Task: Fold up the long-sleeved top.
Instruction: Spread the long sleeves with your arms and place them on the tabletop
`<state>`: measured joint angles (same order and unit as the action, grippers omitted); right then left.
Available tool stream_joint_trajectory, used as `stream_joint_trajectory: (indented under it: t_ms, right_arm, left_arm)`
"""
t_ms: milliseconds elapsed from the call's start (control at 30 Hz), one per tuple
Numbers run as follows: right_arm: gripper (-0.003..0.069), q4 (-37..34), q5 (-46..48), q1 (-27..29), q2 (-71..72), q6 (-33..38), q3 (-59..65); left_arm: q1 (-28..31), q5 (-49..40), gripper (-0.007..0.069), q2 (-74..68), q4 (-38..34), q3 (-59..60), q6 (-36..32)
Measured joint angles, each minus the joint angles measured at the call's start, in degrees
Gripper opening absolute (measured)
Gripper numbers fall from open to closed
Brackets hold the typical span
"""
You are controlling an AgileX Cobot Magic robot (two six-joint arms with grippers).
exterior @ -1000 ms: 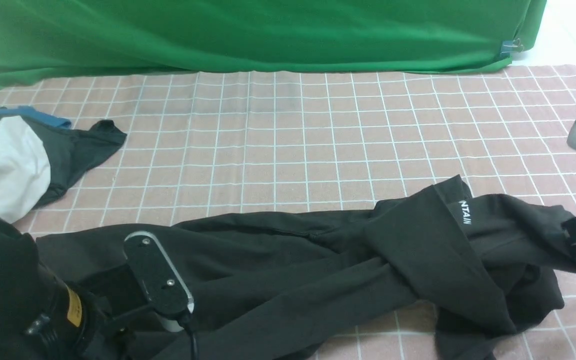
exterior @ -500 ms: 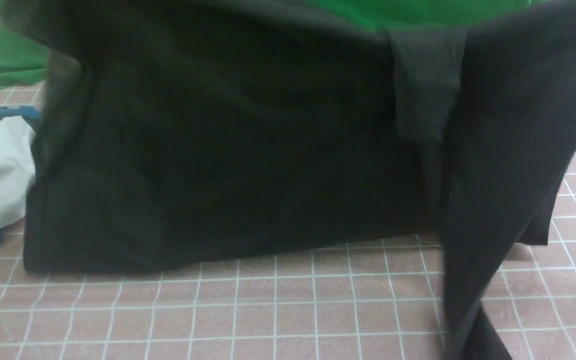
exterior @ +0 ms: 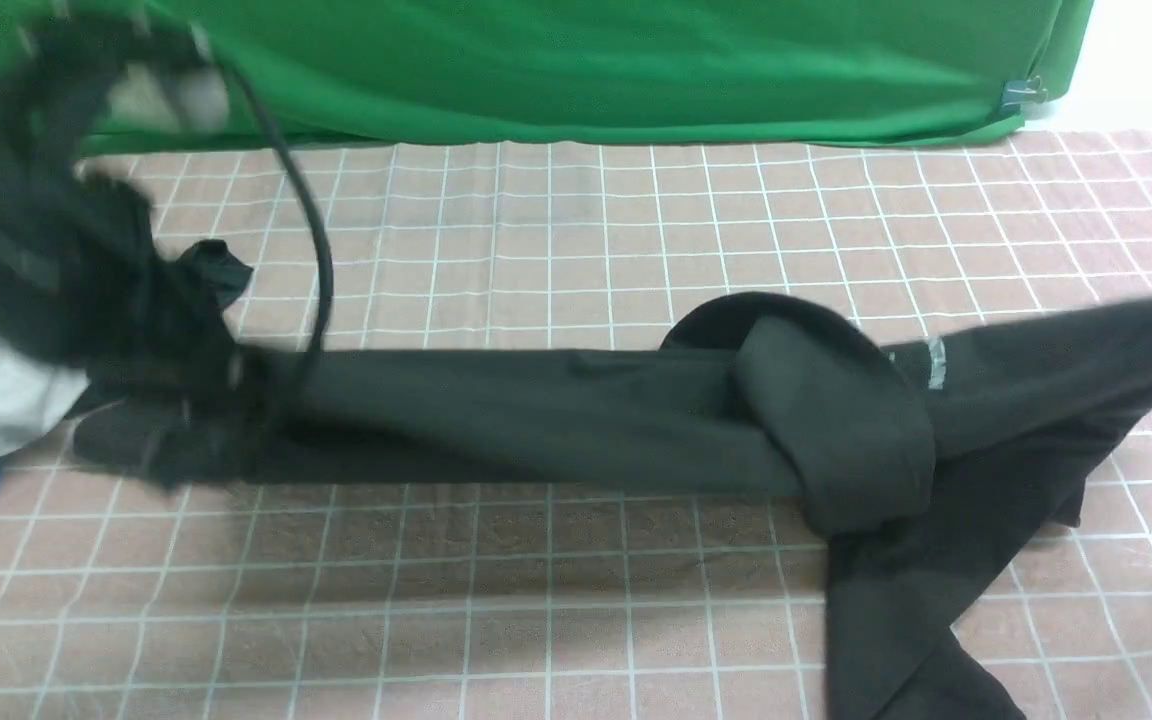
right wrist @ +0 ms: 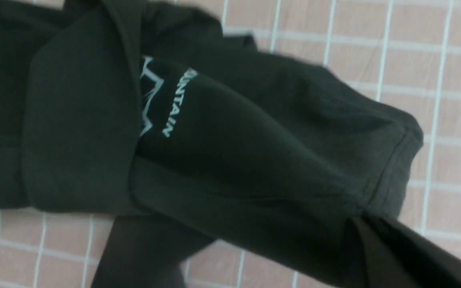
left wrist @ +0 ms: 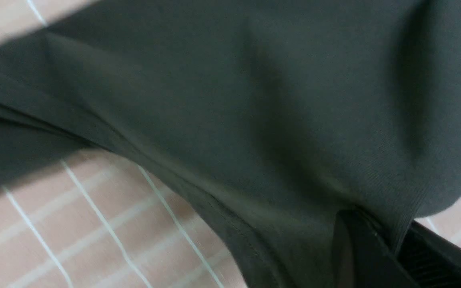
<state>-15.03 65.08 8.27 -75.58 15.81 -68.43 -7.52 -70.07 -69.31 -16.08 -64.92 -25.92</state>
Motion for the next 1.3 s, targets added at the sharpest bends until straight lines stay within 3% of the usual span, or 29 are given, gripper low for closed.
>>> stream_joint_trajectory:
  t_ms: [233, 400, 833, 967, 1100, 1300]
  right_arm:
    - [0.0030, -0.28, -10.80, -0.98, 13.02, 0.24, 11.77]
    - [0.0030, 1.48, -18.23, -0.98, 10.52, 0.20, 16.97]
    - [0.0030, 0.97, -16.29, -0.98, 17.75, 0.33, 16.20]
    - [0.0030, 2.61, -21.19, -0.98, 13.16, -0.02, 16.14]
    - [0.0030, 3.01, -34.80, -0.98, 1.78, 0.67, 15.64]
    - [0.0030, 3.13, -37.69, -1.02, -12.64, -0.20, 11.46]
  left_arm:
    - [-2.25, 8.21, 0.0035, 11.28, 2.58, 9.16, -0.04]
    - [-2.27, 14.52, 0.0035, 12.45, 3.93, 17.54, -0.20]
    - [-2.31, 15.72, 0.0035, 19.72, 4.08, 19.50, -0.23]
    - [-2.33, 18.84, 0.0035, 19.91, 4.66, 20.96, -0.31]
    - [-2.38, 23.40, 0.0035, 16.33, 4.06, 25.46, -0.31]
    - [-2.38, 28.94, 0.0035, 11.03, 4.13, 29.27, -0.39]
